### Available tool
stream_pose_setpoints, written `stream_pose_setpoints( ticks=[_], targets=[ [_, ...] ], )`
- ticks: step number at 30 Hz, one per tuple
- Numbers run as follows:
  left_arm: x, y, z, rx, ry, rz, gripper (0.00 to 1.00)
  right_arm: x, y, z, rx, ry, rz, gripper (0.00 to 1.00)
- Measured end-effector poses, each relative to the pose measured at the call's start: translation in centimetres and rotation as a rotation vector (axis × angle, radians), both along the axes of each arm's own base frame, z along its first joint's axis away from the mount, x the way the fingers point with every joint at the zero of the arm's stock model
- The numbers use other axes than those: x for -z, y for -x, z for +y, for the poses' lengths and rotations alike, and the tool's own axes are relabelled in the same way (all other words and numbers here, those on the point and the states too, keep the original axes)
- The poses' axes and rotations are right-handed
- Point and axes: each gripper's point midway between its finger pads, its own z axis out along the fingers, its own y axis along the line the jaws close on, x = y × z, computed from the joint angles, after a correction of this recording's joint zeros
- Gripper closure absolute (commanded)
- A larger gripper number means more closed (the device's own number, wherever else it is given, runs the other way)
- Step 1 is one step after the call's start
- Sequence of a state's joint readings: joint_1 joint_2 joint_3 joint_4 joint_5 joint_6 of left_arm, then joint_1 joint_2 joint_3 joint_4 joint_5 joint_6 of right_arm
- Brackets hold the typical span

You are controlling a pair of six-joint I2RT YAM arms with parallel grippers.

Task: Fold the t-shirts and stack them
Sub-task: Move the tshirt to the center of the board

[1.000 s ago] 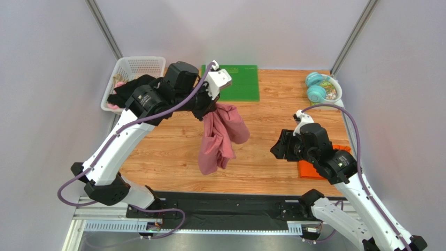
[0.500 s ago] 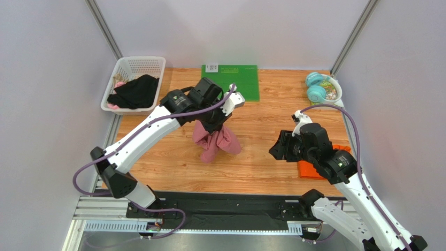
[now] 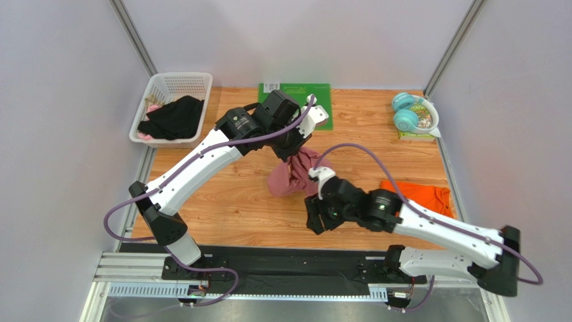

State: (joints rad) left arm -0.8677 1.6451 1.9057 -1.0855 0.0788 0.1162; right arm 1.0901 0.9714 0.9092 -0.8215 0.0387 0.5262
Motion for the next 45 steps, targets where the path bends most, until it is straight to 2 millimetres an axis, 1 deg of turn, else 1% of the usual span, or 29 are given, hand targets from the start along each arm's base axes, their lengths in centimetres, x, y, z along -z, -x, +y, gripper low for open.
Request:
stream_pose_setpoints(
  ticks=[2, 3, 5, 7, 10, 14, 17, 19, 21, 24, 27, 30, 34, 37, 38, 42, 45],
  targets=[
    [0.0, 0.3, -0.4, 0.01, -0.003, -0.007, 1.0, 2.0, -0.5, 1.2, -0.004, 0.114, -0.017, 0.28],
    [0.2, 0.4, -0.6, 0.015, -0.007, -0.007, 1.0, 2.4, -0.4, 1.5, -0.011, 0.134, -0.023, 0.26],
    [0.4, 0.5, -0.8, 0.018, -0.014, -0.005, 1.0, 3.1, -0.7, 1.5, -0.005, 0.177, -0.047, 0.25],
    [0.6, 0.5, -0.7, 0.015, -0.022, -0.007, 1.0, 2.8, -1.4, 1.3, 0.021, 0.189, -0.086, 0.25],
    [0.8, 0.4, -0.6, 0.009, -0.032, -0.008, 1.0, 1.3, -2.6, 0.8, 0.064, 0.168, -0.158, 0.26],
    [1.1, 0.5, -0.5, 0.01, -0.041, -0.001, 1.0, -0.9, -3.9, 0.1, 0.111, 0.128, -0.248, 0.32],
    [1.1, 0.5, -0.5, 0.01, -0.04, -0.001, 1.0, -1.7, -4.4, 0.1, 0.126, 0.089, -0.294, 0.33],
    [1.0, 0.5, -0.5, 0.01, -0.039, -0.003, 1.0, -1.6, -4.5, 0.1, 0.125, 0.066, -0.317, 0.33],
    [0.5, 0.5, -0.5, 0.01, -0.033, -0.008, 1.0, -0.9, -4.2, 0.0, 0.114, 0.054, -0.334, 0.34],
    [-0.7, 0.3, -0.8, 0.01, -0.011, -0.026, 1.0, 0.4, -3.7, -0.1, 0.088, 0.059, -0.352, 0.35],
    [-1.8, 0.1, -1.1, 0.01, 0.014, -0.045, 1.0, 1.0, -3.6, 0.2, 0.063, 0.071, -0.373, 0.36],
    [-2.4, 0.0, -1.2, 0.012, 0.027, -0.053, 1.0, 1.2, -3.7, 1.2, 0.038, 0.098, -0.416, 0.36],
    [-2.1, 0.1, -1.3, 0.016, 0.022, -0.042, 1.0, 2.0, -4.1, 2.7, -0.003, 0.22, -0.51, 0.35],
    [-1.7, 0.2, -1.3, 0.02, 0.014, -0.03, 1.0, 1.9, -4.8, 3.0, 0.009, 0.283, -0.595, 0.33],
    [-1.6, 0.3, -1.3, 0.022, 0.013, -0.027, 1.0, 1.8, -5.2, 2.9, 0.022, 0.299, -0.621, 0.31],
    [-1.5, 0.5, -1.3, 0.029, 0.012, -0.018, 1.0, 1.0, -6.6, 2.2, 0.084, 0.35, -0.705, 0.31],
    [-1.5, 0.5, -1.4, 0.032, 0.015, -0.015, 1.0, 0.5, -7.2, 2.0, 0.114, 0.37, -0.744, 0.31]
  ],
)
